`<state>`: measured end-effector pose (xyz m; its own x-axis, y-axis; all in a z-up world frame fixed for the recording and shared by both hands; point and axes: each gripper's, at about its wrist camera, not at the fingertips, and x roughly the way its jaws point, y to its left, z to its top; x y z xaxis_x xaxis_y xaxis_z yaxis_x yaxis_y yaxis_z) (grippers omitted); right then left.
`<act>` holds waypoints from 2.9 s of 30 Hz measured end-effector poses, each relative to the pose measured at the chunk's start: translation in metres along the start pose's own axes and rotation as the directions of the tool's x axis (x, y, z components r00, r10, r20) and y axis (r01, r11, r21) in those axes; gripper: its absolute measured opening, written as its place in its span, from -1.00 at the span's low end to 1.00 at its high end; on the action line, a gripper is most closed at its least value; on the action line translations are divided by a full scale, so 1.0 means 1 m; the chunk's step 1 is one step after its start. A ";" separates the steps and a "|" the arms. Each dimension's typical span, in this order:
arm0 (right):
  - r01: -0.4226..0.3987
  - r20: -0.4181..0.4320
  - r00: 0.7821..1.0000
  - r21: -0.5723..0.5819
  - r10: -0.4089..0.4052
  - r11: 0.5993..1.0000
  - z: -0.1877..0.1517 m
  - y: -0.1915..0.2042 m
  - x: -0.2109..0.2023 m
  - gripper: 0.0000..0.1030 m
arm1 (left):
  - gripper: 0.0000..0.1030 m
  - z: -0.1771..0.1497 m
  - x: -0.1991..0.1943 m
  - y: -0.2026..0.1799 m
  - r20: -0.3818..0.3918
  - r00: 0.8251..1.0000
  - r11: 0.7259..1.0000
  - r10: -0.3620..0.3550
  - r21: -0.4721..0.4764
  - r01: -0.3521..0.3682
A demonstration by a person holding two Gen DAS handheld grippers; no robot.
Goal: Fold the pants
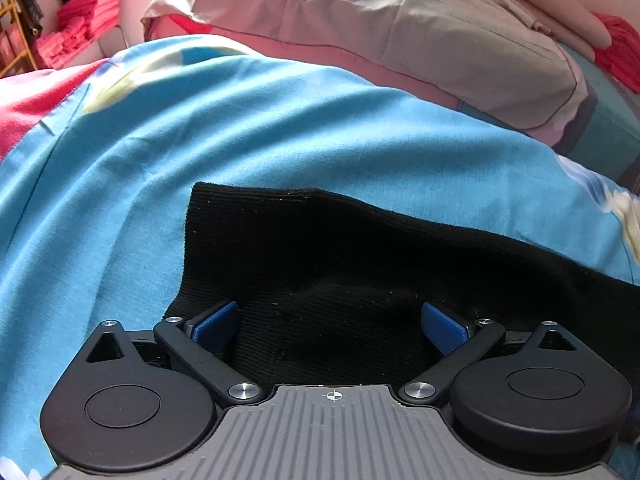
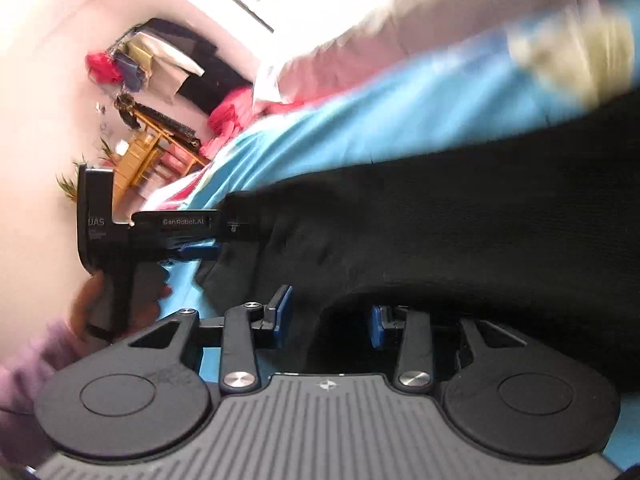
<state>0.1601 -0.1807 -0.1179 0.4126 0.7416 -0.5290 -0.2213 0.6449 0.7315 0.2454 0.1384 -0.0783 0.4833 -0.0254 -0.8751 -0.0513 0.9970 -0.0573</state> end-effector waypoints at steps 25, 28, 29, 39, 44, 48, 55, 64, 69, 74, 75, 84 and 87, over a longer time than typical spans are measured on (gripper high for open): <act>0.019 0.005 1.000 -0.261 -0.018 0.965 0.025 0.057 -0.001 0.12 | 1.00 -0.011 0.001 -0.011 0.053 0.997 0.997 0.058 0.043 -0.060; 0.090 -0.054 0.992 -0.359 -0.117 0.929 0.026 0.054 0.043 -0.43 | 1.00 -0.010 0.001 -0.010 0.047 0.997 0.997 0.054 0.048 -0.057; 0.132 -0.024 0.988 -0.377 -0.152 0.917 0.029 0.050 0.046 -0.59 | 1.00 -0.011 0.000 -0.010 0.048 0.997 0.997 0.053 0.054 -0.056; 0.203 0.041 0.978 -0.438 -0.207 0.876 0.033 0.057 0.042 -0.43 | 1.00 -0.016 0.003 -0.015 0.081 0.993 0.993 0.082 0.073 -0.088; 0.396 0.205 0.909 -0.163 -0.362 0.903 0.054 0.013 0.012 -1.00 | 1.00 -0.012 0.003 -0.016 0.059 0.994 0.992 0.092 0.080 -0.096; 0.492 0.328 0.834 -0.077 -0.444 0.867 0.054 0.013 -0.023 -0.55 | 1.00 -0.008 -0.004 -0.025 0.036 0.990 0.988 0.135 0.065 -0.137; 0.461 0.313 0.864 -0.184 -0.393 0.868 0.024 0.033 -0.033 -0.55 | 1.00 -0.005 -0.023 -0.057 0.043 0.998 0.997 0.049 0.064 -0.052; 0.506 0.281 0.853 -0.234 -0.440 0.831 0.015 0.006 -0.039 -0.75 | 1.00 -0.018 0.006 -0.087 0.016 0.996 0.986 0.089 0.142 -0.090; 0.621 0.390 0.727 -0.024 -0.565 0.783 0.023 -0.026 -0.092 -0.80 | 1.00 -0.015 0.008 -0.087 0.005 0.996 0.986 0.093 0.139 -0.093; 0.584 0.410 0.770 -0.146 -0.488 0.799 0.008 0.000 -0.081 -0.35 | 1.00 -0.017 0.009 -0.090 0.008 0.995 0.985 0.104 0.140 -0.104; 0.562 0.388 0.796 -0.184 -0.466 0.807 0.005 0.005 -0.074 -0.35 | 1.00 -0.017 0.009 -0.090 0.007 0.994 0.984 0.106 0.141 -0.106; 0.654 0.392 0.698 -0.007 -0.600 0.756 0.019 -0.040 -0.104 -1.00 | 1.00 -0.017 0.009 -0.089 0.009 0.995 0.984 0.104 0.143 -0.104; 0.703 0.444 0.609 0.082 -0.657 0.707 0.023 -0.038 -0.122 -0.80 | 1.00 -0.018 0.009 -0.089 0.008 0.994 0.984 0.111 0.142 -0.111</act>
<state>0.1385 -0.2996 -0.0717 0.7888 -0.0542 -0.6123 0.2063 0.9617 0.1806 0.2389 0.0478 -0.0897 0.4818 0.0864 -0.8720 0.0202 0.9938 0.1096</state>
